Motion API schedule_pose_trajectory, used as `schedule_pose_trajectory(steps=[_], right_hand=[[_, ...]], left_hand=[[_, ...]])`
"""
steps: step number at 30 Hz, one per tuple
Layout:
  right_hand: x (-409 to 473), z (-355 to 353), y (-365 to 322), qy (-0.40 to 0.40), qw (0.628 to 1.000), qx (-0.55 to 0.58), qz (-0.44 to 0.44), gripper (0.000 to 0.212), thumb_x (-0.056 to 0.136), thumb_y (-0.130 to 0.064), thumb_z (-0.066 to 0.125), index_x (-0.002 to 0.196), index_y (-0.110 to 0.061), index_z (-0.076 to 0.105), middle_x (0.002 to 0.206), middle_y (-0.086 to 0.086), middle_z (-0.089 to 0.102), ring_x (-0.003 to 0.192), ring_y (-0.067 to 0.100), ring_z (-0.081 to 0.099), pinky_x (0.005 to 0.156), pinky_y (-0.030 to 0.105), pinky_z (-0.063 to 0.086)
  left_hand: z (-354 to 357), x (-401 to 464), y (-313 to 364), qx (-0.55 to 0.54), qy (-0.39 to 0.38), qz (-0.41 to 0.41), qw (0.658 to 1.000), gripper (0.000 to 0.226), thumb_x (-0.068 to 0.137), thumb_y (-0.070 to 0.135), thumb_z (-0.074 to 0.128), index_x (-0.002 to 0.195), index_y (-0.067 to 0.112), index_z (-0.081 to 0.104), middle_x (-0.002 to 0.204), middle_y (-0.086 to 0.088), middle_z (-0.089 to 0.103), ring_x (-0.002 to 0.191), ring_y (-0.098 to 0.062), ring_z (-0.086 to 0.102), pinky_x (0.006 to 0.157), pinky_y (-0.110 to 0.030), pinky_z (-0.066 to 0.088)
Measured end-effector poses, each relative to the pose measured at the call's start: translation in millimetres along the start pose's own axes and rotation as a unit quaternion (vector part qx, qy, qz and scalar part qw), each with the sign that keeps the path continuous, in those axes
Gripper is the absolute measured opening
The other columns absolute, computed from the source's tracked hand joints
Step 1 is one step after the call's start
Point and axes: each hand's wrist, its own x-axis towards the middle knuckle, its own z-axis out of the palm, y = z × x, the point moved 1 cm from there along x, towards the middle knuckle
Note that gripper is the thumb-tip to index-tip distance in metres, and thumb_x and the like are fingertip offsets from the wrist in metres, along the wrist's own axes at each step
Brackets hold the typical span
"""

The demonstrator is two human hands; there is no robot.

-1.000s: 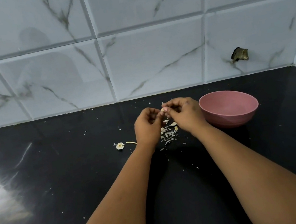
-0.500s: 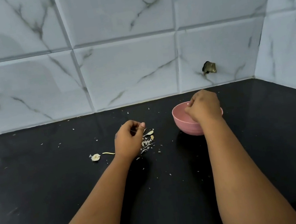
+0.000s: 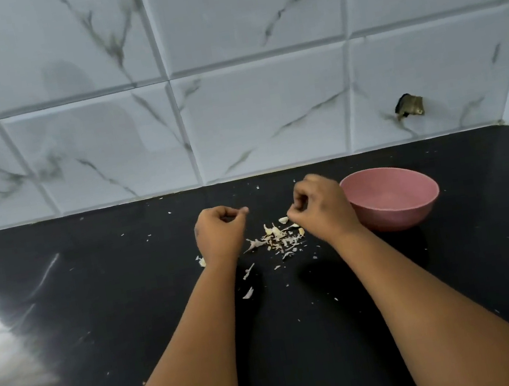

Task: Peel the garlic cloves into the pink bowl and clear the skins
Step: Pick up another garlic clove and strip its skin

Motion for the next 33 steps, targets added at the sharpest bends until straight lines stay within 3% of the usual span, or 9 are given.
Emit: schedule_pose_trajectory(steps=[3, 5, 7, 9, 16, 21, 24, 27, 33], right_hand=[[-3.4, 25.9, 2.1, -0.08, 0.997, -0.004, 0.016, 0.014, 0.076, -0.012, 0.068, 0.07, -0.014, 0.055, 0.082, 0.0, 0.053, 0.075, 0.021, 0.054, 0.062, 0.03, 0.039], [-7.0, 38.0, 1.0, -0.139, 0.99, 0.002, 0.005, 0.007, 0.087, -0.018, 0.065, 0.092, -0.014, 0.064, 0.096, 0.003, 0.062, 0.092, 0.023, 0.058, 0.075, 0.034, 0.046], [-9.0, 46.9, -1.1, -0.204, 0.979, -0.018, -0.025, 0.027, 0.094, -0.013, 0.056, 0.12, -0.016, 0.064, 0.113, 0.006, 0.064, 0.111, 0.024, 0.054, 0.089, 0.036, 0.045], [-8.8, 51.3, -3.4, -0.265, 0.962, -0.064, -0.034, 0.041, 0.095, -0.004, 0.047, 0.128, -0.023, 0.063, 0.12, 0.005, 0.061, 0.116, 0.024, 0.051, 0.092, 0.035, 0.046], [-1.0, 38.8, 10.2, -0.25, 0.968, -0.02, 0.027, 0.031, 0.089, 0.0, 0.055, 0.113, -0.015, 0.069, 0.115, 0.007, 0.066, 0.105, 0.024, 0.062, 0.093, 0.037, 0.05], [0.6, 39.7, 13.2, -0.201, 0.978, 0.027, 0.054, 0.024, 0.09, 0.0, 0.058, 0.104, -0.013, 0.071, 0.1, 0.008, 0.071, 0.089, 0.021, 0.067, 0.083, 0.036, 0.055], [2.4, 37.7, 12.2, -0.166, 0.983, 0.057, 0.059, 0.017, 0.087, -0.001, 0.063, 0.093, -0.014, 0.073, 0.088, 0.005, 0.071, 0.076, 0.014, 0.066, 0.07, 0.027, 0.054], [2.9, 36.7, 12.8, -0.152, 0.984, 0.067, 0.07, 0.014, 0.086, -0.003, 0.066, 0.086, -0.014, 0.073, 0.076, -0.005, 0.066, 0.065, -0.002, 0.058, 0.055, 0.006, 0.041], [3.0, 37.6, 18.0, -0.158, 0.976, 0.093, 0.117, 0.019, 0.09, 0.0, 0.057, 0.089, -0.011, 0.073, 0.085, 0.004, 0.069, 0.066, 0.009, 0.06, 0.054, 0.007, 0.041]], left_hand=[[-2.4, 0.2, -1.6, 0.069, -0.018, 0.022, 0.997, 0.016, 0.076, 0.027, 0.08, 0.067, 0.027, 0.067, 0.092, 0.003, 0.066, 0.094, -0.018, 0.063, 0.082, -0.038, 0.054], [-0.2, -1.8, -1.0, 0.094, -0.035, 0.042, 0.994, 0.013, 0.078, 0.016, 0.074, 0.076, 0.027, 0.067, 0.103, 0.003, 0.061, 0.104, -0.021, 0.059, 0.089, -0.039, 0.051], [3.5, -4.9, -0.9, 0.104, -0.06, 0.05, 0.992, 0.021, 0.08, 0.006, 0.064, 0.086, 0.026, 0.069, 0.108, 0.001, 0.058, 0.11, -0.024, 0.057, 0.094, -0.04, 0.048], [5.4, -6.2, -2.7, 0.103, -0.078, 0.033, 0.991, 0.029, 0.08, 0.002, 0.056, 0.087, 0.027, 0.068, 0.112, -0.001, 0.058, 0.112, -0.026, 0.056, 0.095, -0.042, 0.048], [11.3, -4.1, -9.2, 0.094, -0.131, -0.01, 0.987, 0.022, 0.082, 0.008, 0.063, 0.088, 0.029, 0.067, 0.102, 0.001, 0.068, 0.1, -0.018, 0.063, 0.079, -0.028, 0.048], [23.9, -11.3, -7.2, 0.15, -0.2, 0.061, 0.966, 0.035, 0.082, 0.023, 0.076, 0.115, 0.02, 0.068, 0.107, 0.004, 0.071, 0.107, -0.014, 0.063, 0.096, -0.03, 0.049], [28.6, -15.4, -5.5, 0.201, -0.22, 0.099, 0.949, 0.033, 0.088, 0.032, 0.069, 0.12, 0.024, 0.067, 0.115, 0.005, 0.07, 0.118, -0.018, 0.057, 0.101, -0.038, 0.047], [29.4, -15.5, -6.7, 0.244, -0.209, 0.109, 0.941, 0.025, 0.092, 0.04, 0.064, 0.115, 0.031, 0.069, 0.112, 0.009, 0.069, 0.121, -0.018, 0.049, 0.1, -0.042, 0.044], [31.0, -15.9, -8.3, 0.247, -0.197, 0.108, 0.942, 0.02, 0.089, 0.044, 0.066, 0.107, 0.035, 0.07, 0.104, 0.014, 0.069, 0.12, -0.017, 0.045, 0.096, -0.038, 0.038]])
